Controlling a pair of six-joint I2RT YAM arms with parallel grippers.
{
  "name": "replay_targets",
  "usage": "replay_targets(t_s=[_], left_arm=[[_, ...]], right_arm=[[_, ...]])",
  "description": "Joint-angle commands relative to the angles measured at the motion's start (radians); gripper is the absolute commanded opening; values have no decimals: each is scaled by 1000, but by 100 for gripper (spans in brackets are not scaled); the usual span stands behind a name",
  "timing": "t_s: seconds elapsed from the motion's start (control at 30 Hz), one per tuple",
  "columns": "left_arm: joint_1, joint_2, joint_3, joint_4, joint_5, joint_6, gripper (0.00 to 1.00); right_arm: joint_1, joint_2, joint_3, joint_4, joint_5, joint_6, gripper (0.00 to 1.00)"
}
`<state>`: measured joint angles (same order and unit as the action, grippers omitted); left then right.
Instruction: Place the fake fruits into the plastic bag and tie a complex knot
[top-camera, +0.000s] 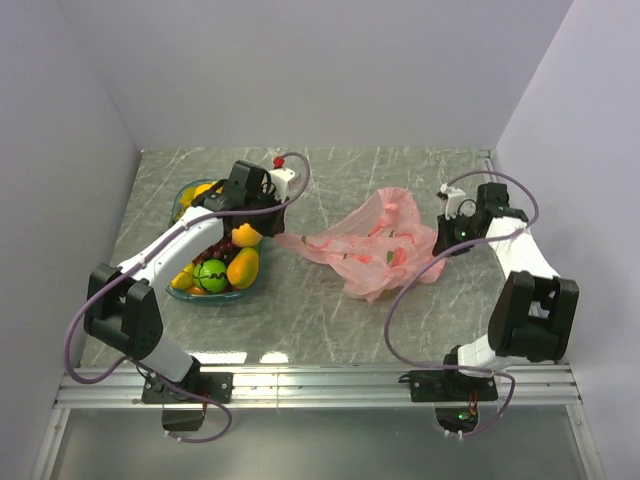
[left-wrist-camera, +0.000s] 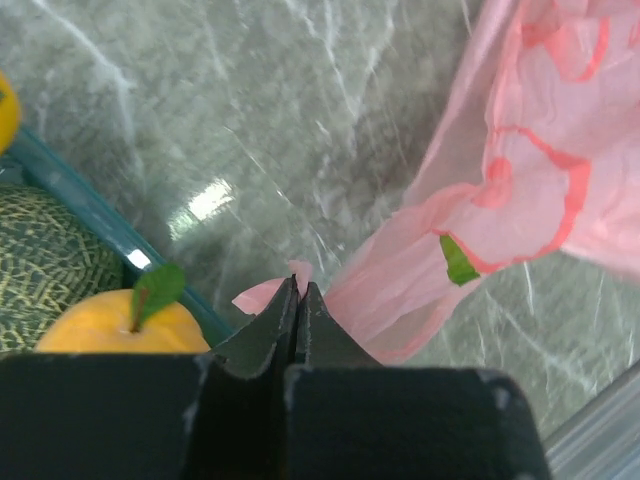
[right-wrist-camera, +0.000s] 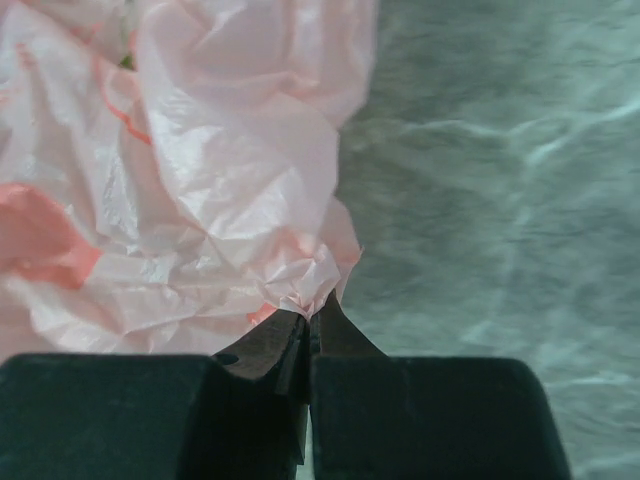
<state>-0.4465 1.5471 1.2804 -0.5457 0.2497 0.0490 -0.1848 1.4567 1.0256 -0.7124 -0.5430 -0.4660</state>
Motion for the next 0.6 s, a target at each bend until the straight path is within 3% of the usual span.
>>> replay_targets(t_s=[0.0, 0.17, 0.37, 0.5, 0.57], left_arm=[[-8, -35, -26, -68, 34, 87, 0], [-109, -71, -93, -92, 89, 127, 0], [-259, -130, -173, -25, 207, 124, 0], [-245, -221, -182, 90, 275, 136, 56], [-216, -293, -190, 192, 315, 179, 69]], right_arm=[[-31, 69, 108, -10, 80, -146, 0], [-32, 200, 316, -94, 3, -137, 0], [82, 218, 364, -82, -38, -115, 0], [140, 194, 349, -108, -67, -181, 0], [163, 182, 340, -128, -72, -229, 0]])
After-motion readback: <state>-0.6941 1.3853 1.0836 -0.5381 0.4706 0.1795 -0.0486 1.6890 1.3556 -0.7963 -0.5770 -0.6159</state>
